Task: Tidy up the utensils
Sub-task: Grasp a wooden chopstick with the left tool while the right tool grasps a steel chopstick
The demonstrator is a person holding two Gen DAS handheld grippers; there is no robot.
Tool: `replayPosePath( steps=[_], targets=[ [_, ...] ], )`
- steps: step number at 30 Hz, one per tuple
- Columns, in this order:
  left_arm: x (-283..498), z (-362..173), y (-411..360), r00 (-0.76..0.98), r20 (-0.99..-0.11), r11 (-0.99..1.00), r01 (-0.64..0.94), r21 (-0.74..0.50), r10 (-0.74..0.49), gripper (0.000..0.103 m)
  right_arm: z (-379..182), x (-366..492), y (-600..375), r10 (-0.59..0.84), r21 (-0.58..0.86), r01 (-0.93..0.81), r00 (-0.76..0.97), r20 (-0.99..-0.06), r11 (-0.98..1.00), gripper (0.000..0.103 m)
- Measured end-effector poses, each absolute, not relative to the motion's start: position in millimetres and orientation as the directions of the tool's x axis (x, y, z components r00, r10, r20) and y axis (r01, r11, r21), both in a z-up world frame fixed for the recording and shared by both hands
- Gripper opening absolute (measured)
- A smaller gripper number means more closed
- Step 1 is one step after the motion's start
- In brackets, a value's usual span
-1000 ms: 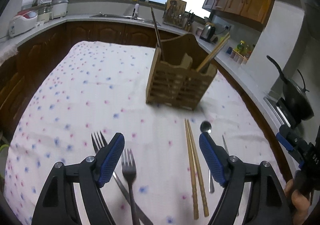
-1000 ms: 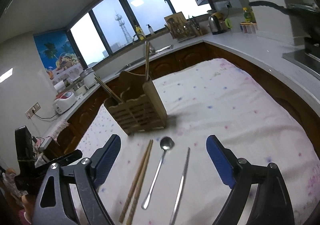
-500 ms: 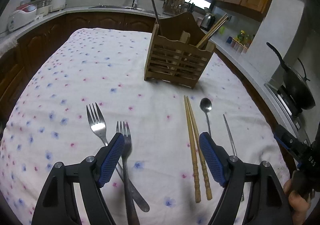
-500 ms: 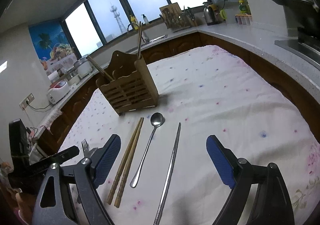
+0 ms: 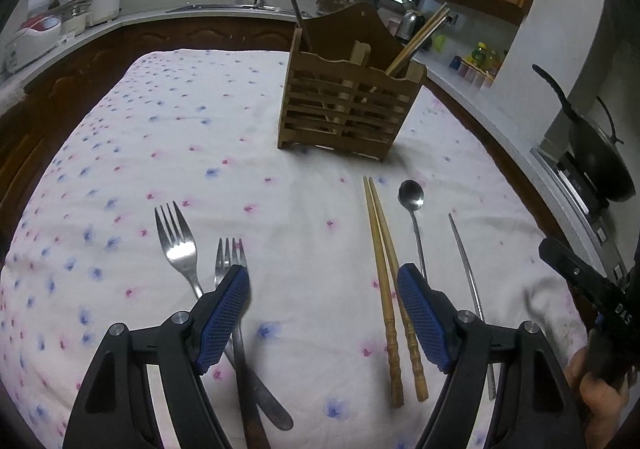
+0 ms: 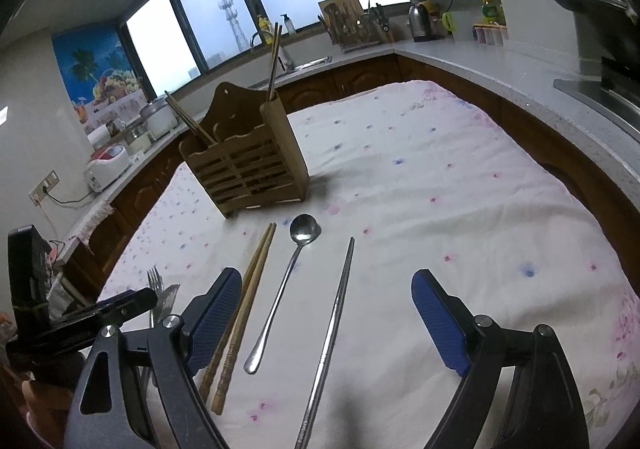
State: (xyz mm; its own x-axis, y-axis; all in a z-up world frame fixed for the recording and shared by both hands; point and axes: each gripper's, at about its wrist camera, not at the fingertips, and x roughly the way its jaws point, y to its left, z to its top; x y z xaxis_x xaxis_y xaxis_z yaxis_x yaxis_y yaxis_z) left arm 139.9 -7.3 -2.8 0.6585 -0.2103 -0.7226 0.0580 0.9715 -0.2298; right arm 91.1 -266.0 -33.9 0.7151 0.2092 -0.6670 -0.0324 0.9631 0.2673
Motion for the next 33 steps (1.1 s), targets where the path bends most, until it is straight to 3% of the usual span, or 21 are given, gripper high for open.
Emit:
replayPosePath(
  steps=[2, 7, 10, 19, 21, 26, 33],
  targets=[
    [144.8, -3.0, -9.8, 0.655, -0.725, 0.972, 0.066, -0.225, -0.212, 0.075, -36.1, 94.4, -264.6, 0.203, 0.256, -0.032, 0.706, -0.678, 0.966, 0.081],
    [158.6, -4.6, -16.7, 0.645, -0.733, 0.974, 0.087, -0.211, -0.216, 0.073, -46.9, 108.6, -261.4, 0.199, 0.240, -0.030, 0.661, -0.723, 0.970, 0.053],
    [170.4, -6.8, -21.5, 0.634, -0.739, 0.972, 0.105, -0.208, -0.227, 0.066, -54.3, 117.0, -259.0, 0.197, 0.234, -0.027, 0.635, -0.747, 0.972, 0.036],
    [226.6, -29.6, -48.2, 0.562, -0.788, 0.967, 0.171, -0.187, -0.251, 0.047, -74.8, 142.7, -259.1, 0.196, 0.234, -0.009, 0.577, -0.793, 0.972, 0.026],
    [240.0, -38.2, -55.7, 0.540, -0.805, 0.968, 0.185, -0.171, -0.245, 0.038, -79.2, 147.4, -260.7, 0.195, 0.235, -0.003, 0.566, -0.801, 0.972, 0.026],
    [264.1, -61.3, -73.2, 0.479, -0.846, 0.964, 0.223, -0.142, -0.235, 0.033, -91.7, 157.4, -259.7, 0.188, 0.222, 0.000, 0.534, -0.824, 0.975, 0.026],
    [254.4, -59.6, -72.2, 0.467, -0.859, 0.965, 0.239, -0.108, -0.212, 0.021, -95.3, 160.7, -261.1, 0.177, 0.202, -0.009, 0.521, -0.835, 0.979, 0.013]
  ],
)
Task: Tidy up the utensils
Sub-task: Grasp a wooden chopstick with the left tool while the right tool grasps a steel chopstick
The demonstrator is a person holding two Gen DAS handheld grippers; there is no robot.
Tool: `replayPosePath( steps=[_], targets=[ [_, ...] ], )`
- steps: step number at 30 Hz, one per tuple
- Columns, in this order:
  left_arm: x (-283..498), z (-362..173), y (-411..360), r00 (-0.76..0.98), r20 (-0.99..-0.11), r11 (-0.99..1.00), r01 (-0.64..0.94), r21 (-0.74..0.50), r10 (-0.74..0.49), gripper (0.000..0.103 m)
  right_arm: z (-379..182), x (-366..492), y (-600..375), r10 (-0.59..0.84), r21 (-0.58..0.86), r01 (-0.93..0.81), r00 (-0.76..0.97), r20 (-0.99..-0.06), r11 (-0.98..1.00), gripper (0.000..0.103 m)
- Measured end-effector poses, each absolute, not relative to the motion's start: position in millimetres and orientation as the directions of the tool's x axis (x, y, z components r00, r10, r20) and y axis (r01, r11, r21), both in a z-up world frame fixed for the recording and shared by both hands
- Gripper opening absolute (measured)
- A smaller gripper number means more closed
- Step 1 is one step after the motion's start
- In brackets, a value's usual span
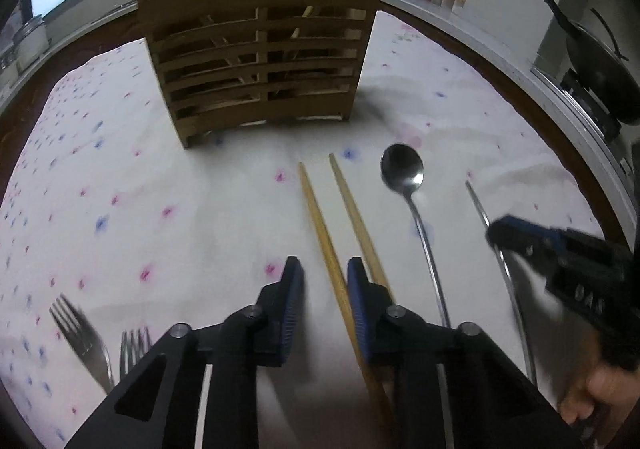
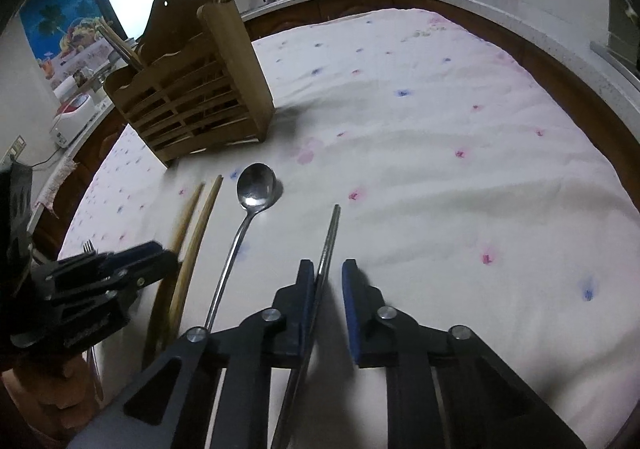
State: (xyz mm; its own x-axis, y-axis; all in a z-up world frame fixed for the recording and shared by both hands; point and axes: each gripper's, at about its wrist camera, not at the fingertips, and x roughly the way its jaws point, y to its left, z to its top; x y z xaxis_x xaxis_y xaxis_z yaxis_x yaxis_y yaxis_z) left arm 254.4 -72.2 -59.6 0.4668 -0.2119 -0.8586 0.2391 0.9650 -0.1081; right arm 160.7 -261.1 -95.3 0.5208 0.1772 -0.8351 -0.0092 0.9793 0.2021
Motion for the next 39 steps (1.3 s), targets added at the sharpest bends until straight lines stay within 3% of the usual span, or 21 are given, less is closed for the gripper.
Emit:
replayPosePath(
  steps=[10, 18, 23, 24, 27, 39],
  targets=[
    [264.6, -51.6, -53.1, 0.427, -0.864, 0.959, 0.209, -0.191, -0.266, 0.020, -95.3, 173.7, -258.0, 0.183, 0.202, -0.019, 0.507, -0.842, 0.979, 0.017],
    [281.5, -61.4, -77.7, 0.438, -0.875, 0.961, 0.259, -0.096, -0.206, 0.020, -97.8, 184.4, -252.6, 0.164, 0.167, -0.041, 0.511, -0.844, 0.985, 0.017],
    [279.3, -64.4, -84.8, 0.466, -0.867, 0.961, 0.271, -0.050, -0.176, 0.010, -99.3, 184.4, -245.5, 0.123, 0.107, -0.061, 0.522, -0.844, 0.992, 0.014],
    [279.5, -64.5, -84.4, 0.466, -0.867, 0.963, 0.265, -0.056, -0.179, 0.008, -99.2, 184.3, -246.6, 0.120, 0.107, -0.056, 0.523, -0.844, 0.993, 0.009],
    [275.8, -62.7, -81.4, 0.471, -0.859, 0.964, 0.251, -0.086, -0.199, 0.005, -96.6, 181.9, -254.0, 0.181, 0.183, -0.047, 0.514, -0.838, 0.982, 0.005],
    [220.1, -3.0, -35.8, 0.575, -0.754, 0.946, 0.239, -0.218, -0.319, 0.003, -33.4, 153.6, -246.8, 0.272, 0.251, -0.122, 0.608, -0.746, 0.960, 0.005]
  ],
)
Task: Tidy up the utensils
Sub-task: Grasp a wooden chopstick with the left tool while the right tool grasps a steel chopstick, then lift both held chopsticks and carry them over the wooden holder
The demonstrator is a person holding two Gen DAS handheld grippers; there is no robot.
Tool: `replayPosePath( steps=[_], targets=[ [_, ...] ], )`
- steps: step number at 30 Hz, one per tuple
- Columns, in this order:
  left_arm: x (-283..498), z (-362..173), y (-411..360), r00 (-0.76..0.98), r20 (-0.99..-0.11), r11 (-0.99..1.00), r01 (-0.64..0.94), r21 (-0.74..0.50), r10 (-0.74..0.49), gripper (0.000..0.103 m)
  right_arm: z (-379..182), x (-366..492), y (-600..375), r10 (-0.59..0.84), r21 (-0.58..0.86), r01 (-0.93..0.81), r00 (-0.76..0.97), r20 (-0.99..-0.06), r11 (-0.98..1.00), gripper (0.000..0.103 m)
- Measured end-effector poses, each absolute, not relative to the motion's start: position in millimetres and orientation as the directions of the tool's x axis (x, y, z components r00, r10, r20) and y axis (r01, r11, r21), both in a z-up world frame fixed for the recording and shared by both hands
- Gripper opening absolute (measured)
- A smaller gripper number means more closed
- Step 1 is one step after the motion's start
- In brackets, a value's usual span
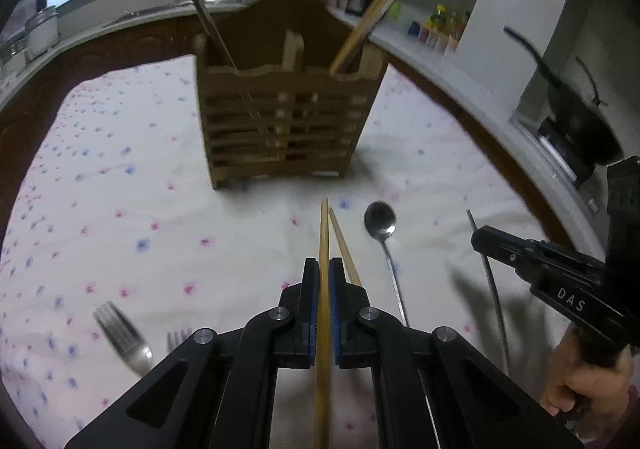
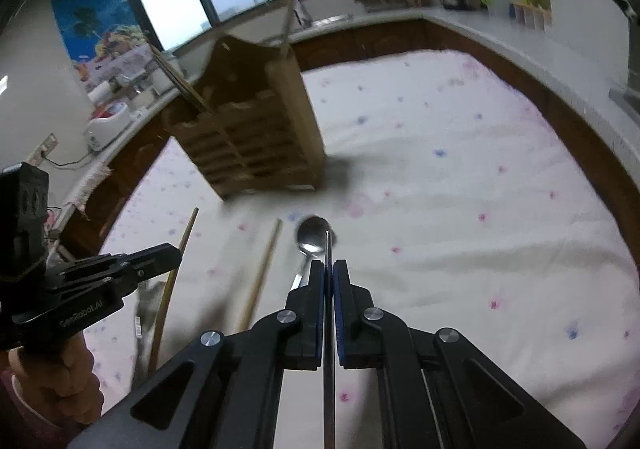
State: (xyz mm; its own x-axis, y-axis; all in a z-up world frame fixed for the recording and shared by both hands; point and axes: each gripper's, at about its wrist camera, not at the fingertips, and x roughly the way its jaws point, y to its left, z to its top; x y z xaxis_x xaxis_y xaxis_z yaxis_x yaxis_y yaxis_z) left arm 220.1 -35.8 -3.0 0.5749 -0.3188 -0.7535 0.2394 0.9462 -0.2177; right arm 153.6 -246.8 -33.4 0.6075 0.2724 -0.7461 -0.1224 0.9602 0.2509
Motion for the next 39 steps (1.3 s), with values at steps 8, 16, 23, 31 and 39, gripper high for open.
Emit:
replayPosePath(
  steps=[8, 16, 23, 31, 39],
  targets=[
    [171.8, 40.9, 1.8, 0.650, -0.671, 0.934, 0.228, -0.275, -0.357, 0.003, 4.2, 136.6, -237.2, 0.303, 0.259, -0.168, 0.669, -0.679, 0.951, 0.005],
    [123.1, 71.2, 29.5, 0.703, -0.610, 0.928, 0.221, -0.299, -0.364, 0.003, 33.6, 116.7, -225.9, 0.326, 0.250, -0.214, 0.718, -0.615, 0.944, 0.004],
    [94.0, 88.0, 49.9, 0.755, -0.546, 0.922, 0.204, -0.330, -0.363, 0.002, 53.0, 109.3, -220.4, 0.331, 0.237, -0.236, 0.752, -0.570, 0.943, 0.004],
    [90.6, 93.7, 58.2, 0.785, -0.505, 0.919, 0.203, -0.336, -0.358, 0.000, 62.8, 112.1, -220.1, 0.329, 0.230, -0.240, 0.769, -0.548, 0.943, 0.004],
    [125.3, 64.3, 61.5, 0.731, -0.603, 0.934, 0.136, -0.331, -0.320, 0.001, 63.6, 115.5, -227.4, 0.342, 0.258, -0.235, 0.764, -0.547, 0.937, 0.004]
  ],
)
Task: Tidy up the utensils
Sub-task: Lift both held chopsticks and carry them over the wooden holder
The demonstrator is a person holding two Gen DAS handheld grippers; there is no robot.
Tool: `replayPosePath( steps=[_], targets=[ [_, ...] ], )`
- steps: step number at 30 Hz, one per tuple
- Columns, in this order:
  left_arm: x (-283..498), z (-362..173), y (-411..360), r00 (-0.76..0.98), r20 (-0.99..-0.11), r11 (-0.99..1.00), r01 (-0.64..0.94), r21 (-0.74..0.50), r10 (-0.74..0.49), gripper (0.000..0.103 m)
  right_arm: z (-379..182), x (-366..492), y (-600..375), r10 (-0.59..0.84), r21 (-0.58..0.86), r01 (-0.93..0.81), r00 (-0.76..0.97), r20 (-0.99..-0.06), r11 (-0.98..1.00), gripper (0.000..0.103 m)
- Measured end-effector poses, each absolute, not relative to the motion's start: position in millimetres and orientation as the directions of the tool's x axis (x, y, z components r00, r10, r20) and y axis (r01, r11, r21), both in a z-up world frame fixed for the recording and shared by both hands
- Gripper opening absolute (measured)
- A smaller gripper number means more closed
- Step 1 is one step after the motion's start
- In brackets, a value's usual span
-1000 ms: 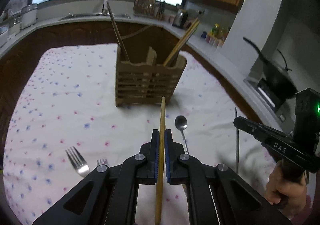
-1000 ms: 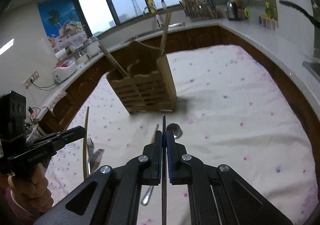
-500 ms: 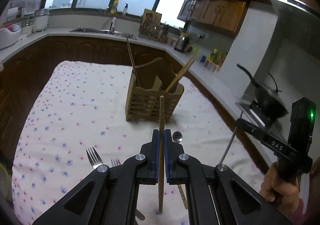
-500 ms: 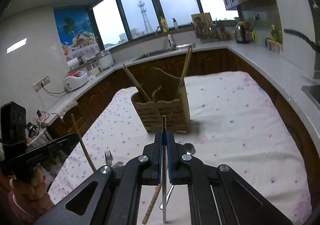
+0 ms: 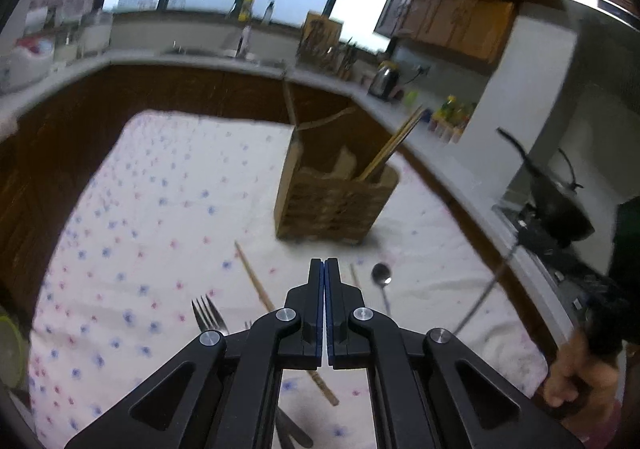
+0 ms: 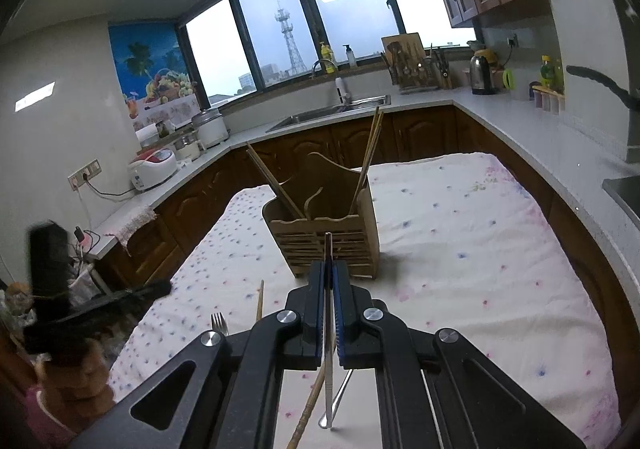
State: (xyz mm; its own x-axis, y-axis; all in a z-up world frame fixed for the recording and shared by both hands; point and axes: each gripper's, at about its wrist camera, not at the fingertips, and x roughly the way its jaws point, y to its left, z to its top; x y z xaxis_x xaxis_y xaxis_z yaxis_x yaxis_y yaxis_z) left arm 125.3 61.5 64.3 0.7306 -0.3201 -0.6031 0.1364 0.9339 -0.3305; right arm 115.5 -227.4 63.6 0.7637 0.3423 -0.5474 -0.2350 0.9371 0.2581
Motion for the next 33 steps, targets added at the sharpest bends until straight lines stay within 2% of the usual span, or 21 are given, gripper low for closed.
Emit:
replayPosePath(
  steps=[2, 3, 5, 6, 17, 19, 21, 26, 33],
  targets=[
    [145.3, 50.6, 63.2, 0.700, -0.649, 0.938, 0.091, -0.335, -0.300, 0.008, 62.7, 115.8, -229.9, 0.346, 0.265, -0.234, 0.764, -0.545, 0.935, 0.004],
    [156.1, 43.8, 62.5, 0.685, -0.669, 0.942, 0.076, -0.327, -0.288, 0.019, 63.1, 117.0, -230.8, 0.349, 0.270, -0.235, 0.764, -0.543, 0.934, 0.005],
    [179.3, 28.2, 61.6, 0.656, -0.714, 0.955, 0.033, -0.296, -0.244, 0.028, 61.8, 116.9, -231.5, 0.353, 0.274, -0.237, 0.762, -0.542, 0.932, 0.005],
    [191.4, 19.1, 61.0, 0.639, -0.733, 0.958, 0.020, -0.288, -0.234, 0.028, 61.2, 117.2, -232.3, 0.354, 0.275, -0.237, 0.762, -0.542, 0.932, 0.004],
    [286.5, -51.1, 37.5, 0.508, -0.852, 0.984, -0.045, -0.172, -0.125, 0.028, 50.2, 130.7, -243.1, 0.383, 0.325, -0.233, 0.746, -0.545, 0.917, 0.005],
    [301.9, -63.6, 32.7, 0.487, -0.867, 0.989, -0.046, -0.143, -0.103, 0.023, 46.8, 132.8, -244.0, 0.388, 0.334, -0.232, 0.744, -0.545, 0.914, 0.005],
    [309.6, -65.4, 24.1, 0.500, -0.864, 0.996, -0.031, -0.081, -0.054, 0.009, 45.0, 134.0, -245.1, 0.392, 0.342, -0.230, 0.742, -0.544, 0.911, 0.005],
    [312.3, -63.6, 19.3, 0.509, -0.856, 0.994, -0.013, -0.110, -0.088, 0.005, 44.0, 135.5, -249.8, 0.401, 0.360, -0.228, 0.740, -0.539, 0.905, 0.005],
    [270.9, -13.1, 27.8, 0.633, -0.741, 0.964, 0.038, -0.262, -0.226, 0.004, 51.7, 130.7, -251.1, 0.398, 0.354, -0.232, 0.753, -0.525, 0.906, 0.005]
  ],
)
